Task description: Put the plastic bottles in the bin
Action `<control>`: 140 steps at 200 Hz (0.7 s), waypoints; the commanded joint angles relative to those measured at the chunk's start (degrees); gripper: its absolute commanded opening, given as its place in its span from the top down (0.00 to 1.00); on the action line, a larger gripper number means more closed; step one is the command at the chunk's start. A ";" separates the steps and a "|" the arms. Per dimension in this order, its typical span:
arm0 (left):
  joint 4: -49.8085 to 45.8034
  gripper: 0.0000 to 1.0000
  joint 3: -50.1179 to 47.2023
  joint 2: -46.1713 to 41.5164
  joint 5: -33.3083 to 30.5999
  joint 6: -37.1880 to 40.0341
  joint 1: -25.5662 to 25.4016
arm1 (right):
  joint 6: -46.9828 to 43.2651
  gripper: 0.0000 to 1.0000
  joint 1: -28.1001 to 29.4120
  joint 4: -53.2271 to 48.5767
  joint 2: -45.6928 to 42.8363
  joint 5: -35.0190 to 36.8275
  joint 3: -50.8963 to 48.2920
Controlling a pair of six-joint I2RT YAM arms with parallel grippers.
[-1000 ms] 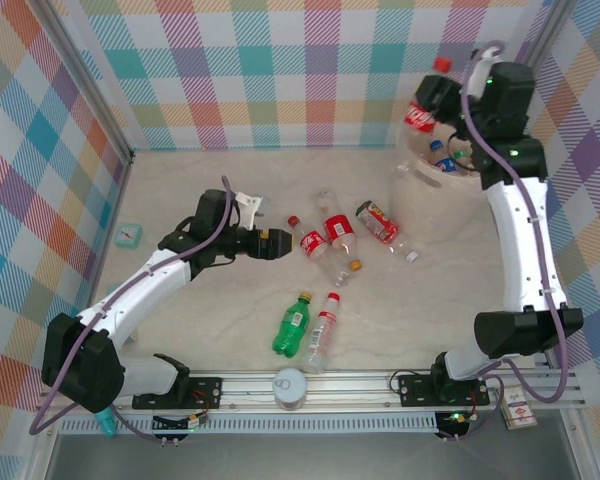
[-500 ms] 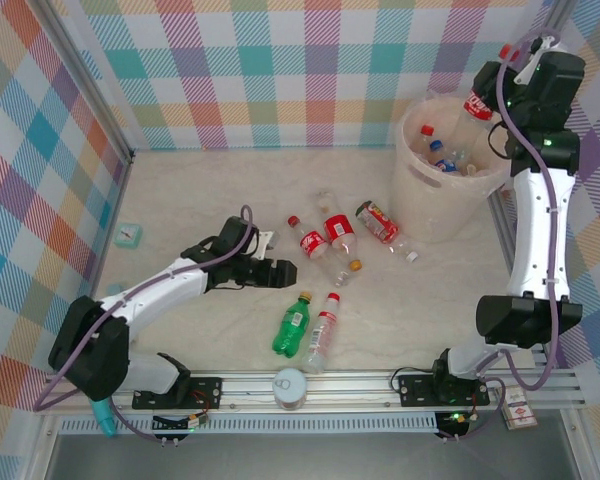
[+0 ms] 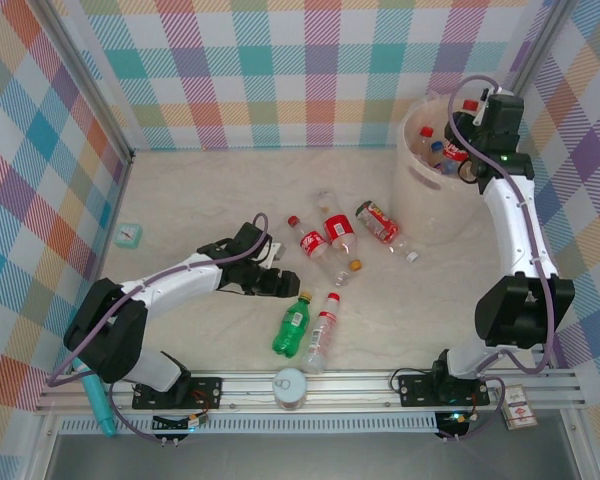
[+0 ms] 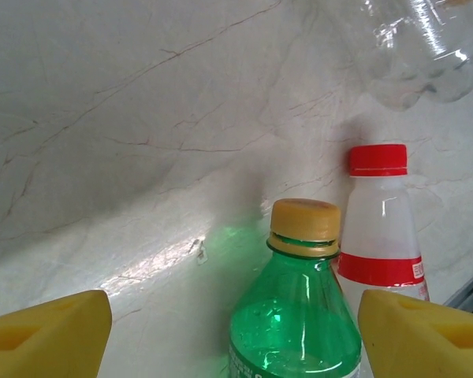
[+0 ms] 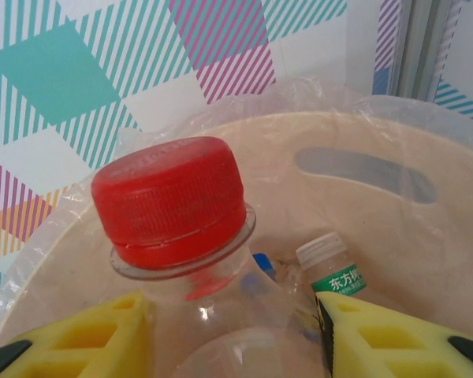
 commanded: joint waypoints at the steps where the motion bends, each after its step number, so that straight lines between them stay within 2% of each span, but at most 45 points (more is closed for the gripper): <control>1: -4.66 0.17 1.83 -1.93 -2.66 1.90 -1.06 | -0.88 0.60 0.23 -2.01 2.06 1.08 -4.93; 33: -7.09 0.14 2.32 -2.89 -1.76 2.88 -1.81 | -1.14 0.50 0.27 -2.51 2.74 1.11 -5.59; 57: -9.52 0.10 2.67 -4.11 0.06 3.60 -3.27 | -2.86 0.31 0.27 -5.99 1.71 1.56 -2.26; 76: -11.17 0.07 2.63 -5.82 0.18 4.14 -4.34 | -4.55 0.21 0.25 -10.35 1.05 1.35 2.88; 111: -14.10 0.05 2.98 -7.36 -0.13 5.01 -5.69 | -5.19 0.15 0.23 -16.77 -1.23 -0.19 10.72; 140: -16.42 0.05 2.96 -7.15 -2.63 5.73 -7.52 | -4.63 0.13 0.70 -19.95 -4.24 -2.12 13.60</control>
